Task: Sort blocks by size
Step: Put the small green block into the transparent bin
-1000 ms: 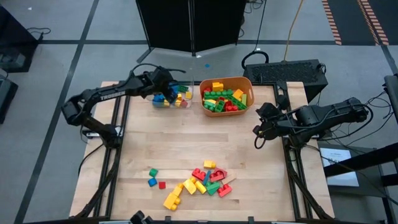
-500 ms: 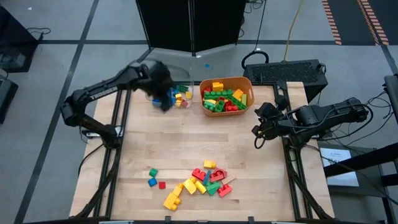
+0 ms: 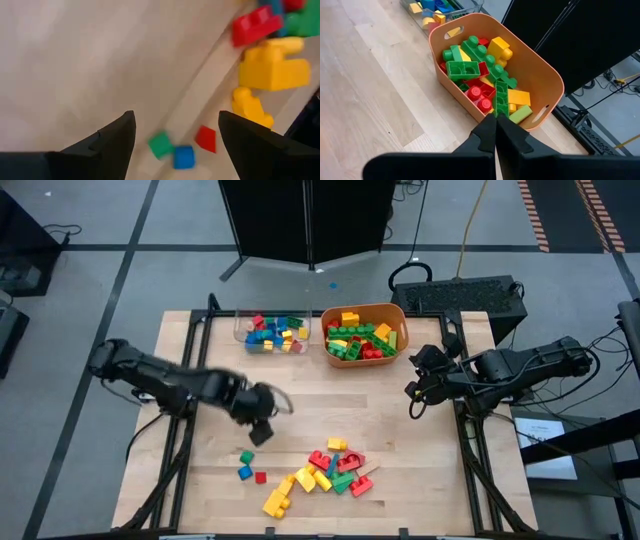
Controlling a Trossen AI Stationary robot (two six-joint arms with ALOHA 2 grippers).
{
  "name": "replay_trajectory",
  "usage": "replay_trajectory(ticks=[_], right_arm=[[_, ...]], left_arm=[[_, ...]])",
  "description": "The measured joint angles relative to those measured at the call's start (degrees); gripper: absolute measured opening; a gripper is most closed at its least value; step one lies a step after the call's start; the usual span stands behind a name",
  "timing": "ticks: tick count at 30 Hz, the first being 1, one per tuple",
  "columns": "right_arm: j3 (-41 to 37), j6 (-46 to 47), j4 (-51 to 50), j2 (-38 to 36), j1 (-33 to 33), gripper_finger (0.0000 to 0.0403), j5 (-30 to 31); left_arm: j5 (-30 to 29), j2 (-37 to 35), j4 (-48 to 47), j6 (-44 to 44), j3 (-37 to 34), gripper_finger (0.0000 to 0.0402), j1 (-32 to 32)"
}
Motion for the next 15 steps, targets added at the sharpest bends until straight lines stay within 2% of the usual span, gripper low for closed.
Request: replay_trajectory(ticks=[3, 7, 11, 15], right_arm=[[0.0, -0.3, 0.0, 0.0, 0.0, 0.0004, 0.0], [0.0, -1.6, 0.0, 0.0, 0.0, 0.0004, 0.0], [0.0, -2.7, 0.0, 0.0, 0.0, 0.0004, 0.0], [0.0, -2.8, 0.0, 0.0, 0.0, 0.0004, 0.0]], left_arm=[[-1.1, 0.8, 0.7, -15.4, -3.6, 0.0283, -5.9], [-1.7, 1.0, -0.7, -30.6, -7.2, 0.0283, -11.9], [-2.6, 1.1, 0.1, -40.1, -9.5, 0.0283, -15.8], [-3.1, 3.0, 3.5, -45.1, -10.2, 0.0283, -18.7]])
